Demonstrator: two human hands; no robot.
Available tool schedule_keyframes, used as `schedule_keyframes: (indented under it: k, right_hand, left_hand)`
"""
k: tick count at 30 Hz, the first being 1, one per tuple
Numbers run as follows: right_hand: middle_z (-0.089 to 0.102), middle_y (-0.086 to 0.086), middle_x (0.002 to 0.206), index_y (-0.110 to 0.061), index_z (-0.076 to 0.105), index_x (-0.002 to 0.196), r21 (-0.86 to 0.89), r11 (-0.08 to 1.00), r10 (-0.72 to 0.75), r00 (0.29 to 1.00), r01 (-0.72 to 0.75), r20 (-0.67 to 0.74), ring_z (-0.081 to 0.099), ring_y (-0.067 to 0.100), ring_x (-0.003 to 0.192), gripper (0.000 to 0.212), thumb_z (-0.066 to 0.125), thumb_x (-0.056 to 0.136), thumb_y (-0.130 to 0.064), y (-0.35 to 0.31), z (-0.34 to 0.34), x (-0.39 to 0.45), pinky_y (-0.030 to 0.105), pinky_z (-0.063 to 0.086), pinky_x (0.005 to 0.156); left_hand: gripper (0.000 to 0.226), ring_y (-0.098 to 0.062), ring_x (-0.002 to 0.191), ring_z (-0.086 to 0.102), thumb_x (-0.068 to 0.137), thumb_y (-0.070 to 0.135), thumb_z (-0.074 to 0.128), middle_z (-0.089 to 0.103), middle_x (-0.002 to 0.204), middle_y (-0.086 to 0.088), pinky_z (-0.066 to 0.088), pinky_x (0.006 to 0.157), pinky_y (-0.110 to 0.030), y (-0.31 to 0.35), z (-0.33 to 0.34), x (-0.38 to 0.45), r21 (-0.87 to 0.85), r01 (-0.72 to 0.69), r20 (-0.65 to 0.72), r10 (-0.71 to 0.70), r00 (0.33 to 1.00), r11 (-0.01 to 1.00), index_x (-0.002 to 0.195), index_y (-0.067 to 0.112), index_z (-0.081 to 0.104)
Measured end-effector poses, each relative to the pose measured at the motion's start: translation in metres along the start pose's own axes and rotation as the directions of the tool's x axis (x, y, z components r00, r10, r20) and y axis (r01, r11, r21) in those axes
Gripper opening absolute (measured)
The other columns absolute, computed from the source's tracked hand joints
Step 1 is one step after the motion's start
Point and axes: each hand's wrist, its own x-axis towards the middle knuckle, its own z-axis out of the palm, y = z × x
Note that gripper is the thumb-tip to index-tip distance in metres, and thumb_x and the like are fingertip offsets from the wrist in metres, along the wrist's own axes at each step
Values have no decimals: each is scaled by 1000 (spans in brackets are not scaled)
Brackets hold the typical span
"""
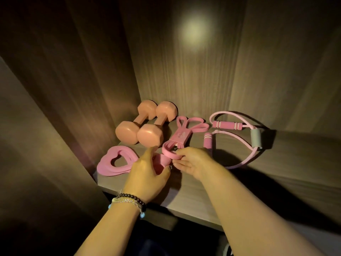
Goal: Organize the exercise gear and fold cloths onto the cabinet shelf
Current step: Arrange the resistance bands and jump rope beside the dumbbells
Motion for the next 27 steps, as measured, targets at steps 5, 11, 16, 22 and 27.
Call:
schedule_keyframes:
  k: [5, 11, 16, 22, 27]
  right_hand:
    - [62, 12, 70, -5, 55, 73, -244, 966, -117, 988, 89, -102, 60, 17, 58, 18, 63, 88, -1, 7, 6, 6, 27, 52, 54]
    - [60, 3, 67, -22, 58, 65, -500, 832, -341, 933, 241, -116, 56, 16, 59, 25, 64, 88, -13, 13, 7, 5, 31, 52, 60]
    - [59, 11, 114, -8, 65, 101, -728, 597, -615, 775, 337, -146, 57, 22, 100, 17, 57, 88, 0, 1, -18, -12, 28, 46, 80]
    - [45, 8, 128, -16, 54, 124, -992, 129, -569, 820, 13, -63, 47, 29, 116, 36, 60, 91, -29, 13, -66, -30, 36, 45, 94]
    - [53, -2, 105, -24, 66, 91, -951, 195, -499, 859, 242, 116, 58, 23, 98, 13, 63, 89, -12, 16, -83, -41, 33, 49, 89]
  left_hand:
    - [56, -5, 86, 55, 80, 21, 71, 55, 97, 14, 38, 65, 2, -2, -1, -5, -36, -49, -29, 48, 998, 998, 131, 20, 50]
    - [55, -8, 96, 52, 79, 18, 72, 61, 112, 4, 27, 77, 6, -2, 0, -7, -9, -103, -29, 103, 994, 995, 130, 13, 53]
    - [72, -19, 134, 40, 81, 19, 71, 45, 145, -5, 31, 110, -26, 0, -3, -12, 32, -107, 10, 107, 994, 994, 145, 13, 37]
    - [79, -12, 146, 11, 82, 17, 69, 21, 158, -2, 6, 115, -24, 16, -4, -17, 57, -187, -22, 189, 982, 981, 150, 16, 28]
    - [65, -20, 144, 27, 79, 3, 69, 35, 152, -6, 17, 114, -23, 39, 5, -20, -140, -155, -89, 143, 986, 978, 139, 11, 46]
